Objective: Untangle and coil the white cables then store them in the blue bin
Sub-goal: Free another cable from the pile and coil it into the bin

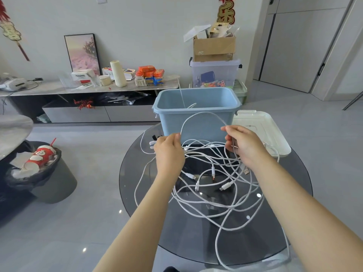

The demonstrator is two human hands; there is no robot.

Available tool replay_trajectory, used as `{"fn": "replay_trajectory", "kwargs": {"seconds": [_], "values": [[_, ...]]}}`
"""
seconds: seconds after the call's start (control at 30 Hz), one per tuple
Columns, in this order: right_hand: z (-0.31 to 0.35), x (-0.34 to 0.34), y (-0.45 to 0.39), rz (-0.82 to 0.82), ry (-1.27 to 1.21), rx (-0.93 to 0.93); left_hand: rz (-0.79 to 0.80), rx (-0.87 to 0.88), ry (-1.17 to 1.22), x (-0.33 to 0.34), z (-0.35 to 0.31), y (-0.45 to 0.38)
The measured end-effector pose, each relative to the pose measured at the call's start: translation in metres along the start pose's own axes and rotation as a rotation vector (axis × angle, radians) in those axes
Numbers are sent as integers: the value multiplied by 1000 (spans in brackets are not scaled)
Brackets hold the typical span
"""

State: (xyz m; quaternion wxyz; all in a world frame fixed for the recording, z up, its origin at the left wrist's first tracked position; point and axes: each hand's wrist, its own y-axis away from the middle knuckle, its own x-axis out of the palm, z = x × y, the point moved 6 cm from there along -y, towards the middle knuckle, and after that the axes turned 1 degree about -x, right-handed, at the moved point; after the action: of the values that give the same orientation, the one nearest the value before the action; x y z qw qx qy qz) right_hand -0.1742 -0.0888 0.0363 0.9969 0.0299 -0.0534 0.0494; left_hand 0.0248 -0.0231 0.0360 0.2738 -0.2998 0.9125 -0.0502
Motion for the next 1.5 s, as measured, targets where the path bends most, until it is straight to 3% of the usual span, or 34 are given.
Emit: {"fn": "replay_trajectory", "kwargs": {"seconds": [0.13,0.27,0.37,0.43,0.5,0.63,0.7,0.77,0.87,1.03,1.17,1.3,1.5], "values": [[3,1,2,0,189,-97,-13,63,108,-2,-17,4],[9,12,8,85,450,-219,-101,410,-194,-16,-52,6],[8,16,11,123,607,-266,-139,433,-292,-18,-57,7],[8,13,11,57,665,-294,-200,433,-403,-20,-55,8],[7,13,11,42,661,-291,-124,494,-584,-9,-51,8],[7,23,16,132,593,-280,153,503,-604,15,-42,14],[7,25,18,177,580,-294,211,432,-516,19,-38,16],[7,25,19,214,587,-293,216,289,-282,13,-33,11],[8,19,16,215,650,-255,156,83,14,1,-22,2],[-4,34,22,416,633,-95,73,-120,258,-2,-15,9],[-2,32,25,395,725,-133,-64,-165,364,-22,-10,1],[1,30,24,311,596,-140,-3,-144,359,-23,-11,0],[0,45,33,473,388,-91,-163,-71,435,-34,-18,-1]]}}
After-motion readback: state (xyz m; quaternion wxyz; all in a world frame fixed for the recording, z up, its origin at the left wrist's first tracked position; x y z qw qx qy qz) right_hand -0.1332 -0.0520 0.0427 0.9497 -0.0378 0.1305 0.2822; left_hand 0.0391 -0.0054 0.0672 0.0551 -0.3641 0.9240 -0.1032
